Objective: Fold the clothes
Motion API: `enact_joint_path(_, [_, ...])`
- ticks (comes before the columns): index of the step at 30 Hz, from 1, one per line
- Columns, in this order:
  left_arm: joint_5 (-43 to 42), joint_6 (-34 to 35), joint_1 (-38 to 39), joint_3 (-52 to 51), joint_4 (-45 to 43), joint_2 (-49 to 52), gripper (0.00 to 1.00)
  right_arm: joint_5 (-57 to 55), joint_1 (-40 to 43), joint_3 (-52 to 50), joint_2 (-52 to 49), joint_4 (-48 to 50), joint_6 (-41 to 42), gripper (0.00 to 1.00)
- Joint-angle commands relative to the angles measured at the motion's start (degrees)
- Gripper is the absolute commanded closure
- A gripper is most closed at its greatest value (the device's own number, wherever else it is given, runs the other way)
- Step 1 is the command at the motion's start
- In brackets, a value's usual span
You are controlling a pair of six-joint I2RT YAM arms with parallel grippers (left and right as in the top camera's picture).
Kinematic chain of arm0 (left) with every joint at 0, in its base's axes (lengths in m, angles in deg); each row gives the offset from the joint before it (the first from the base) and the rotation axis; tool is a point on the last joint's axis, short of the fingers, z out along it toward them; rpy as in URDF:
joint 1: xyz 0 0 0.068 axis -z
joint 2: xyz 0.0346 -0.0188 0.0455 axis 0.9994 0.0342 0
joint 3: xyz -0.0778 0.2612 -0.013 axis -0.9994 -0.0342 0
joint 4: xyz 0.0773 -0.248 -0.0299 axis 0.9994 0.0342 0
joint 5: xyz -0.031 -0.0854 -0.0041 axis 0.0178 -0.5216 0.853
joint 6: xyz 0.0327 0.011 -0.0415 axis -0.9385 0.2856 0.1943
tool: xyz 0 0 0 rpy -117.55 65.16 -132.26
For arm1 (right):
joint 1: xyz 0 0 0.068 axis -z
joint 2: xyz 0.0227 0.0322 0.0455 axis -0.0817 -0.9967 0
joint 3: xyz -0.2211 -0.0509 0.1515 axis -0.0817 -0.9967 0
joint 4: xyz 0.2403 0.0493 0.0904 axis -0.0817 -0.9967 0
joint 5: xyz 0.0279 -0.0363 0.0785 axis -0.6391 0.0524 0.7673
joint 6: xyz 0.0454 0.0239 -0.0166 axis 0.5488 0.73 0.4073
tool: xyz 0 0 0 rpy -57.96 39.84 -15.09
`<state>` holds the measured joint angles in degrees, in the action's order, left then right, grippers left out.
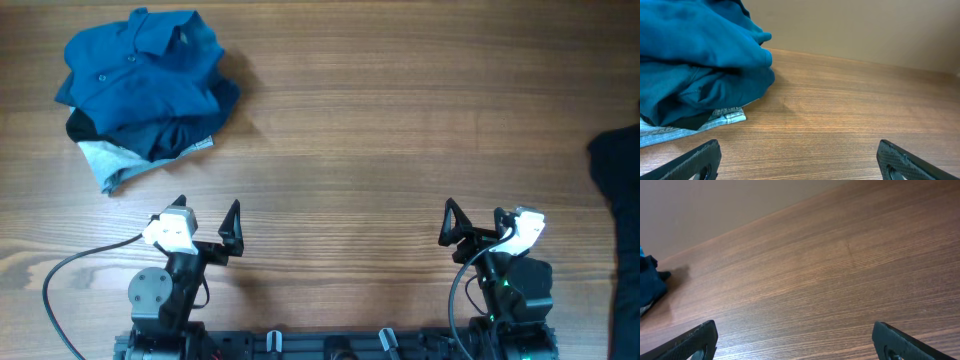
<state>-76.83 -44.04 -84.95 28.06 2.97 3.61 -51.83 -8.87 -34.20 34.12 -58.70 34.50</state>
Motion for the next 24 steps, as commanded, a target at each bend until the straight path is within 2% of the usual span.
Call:
enact_joint_path(1, [-0.26,0.31,0.35,-0.37,-0.22,-0.39,0.0,0.9,-0.13,0.2,0.61,0.11,0.79,0.0])
enact_joint_path(15, [-0.28,0.33,0.35,-0.37,-0.22,-0.39,0.0,1.14,-0.13,0.2,0.61,0.15,1.25,0.0])
enact_joint_path(18, [-1.33,0.37,0.35,-0.37,-0.22,-0.39,0.0,1.18,-0.13,0.2,0.61,0.11,8.37,0.0])
enact_joint_path(21, [-4.85,0.35,0.35,-0.37,-0.42,-0.39,0.0,1.36,-0.13,0.2,0.61,-0.09,19.76,0.0])
enact_joint_path(24, [-4.83,0.35,0.35,-0.37,-0.42,-0.39,0.0,1.57,-0.13,0.2,0.61,-0.09,25.59,0.0])
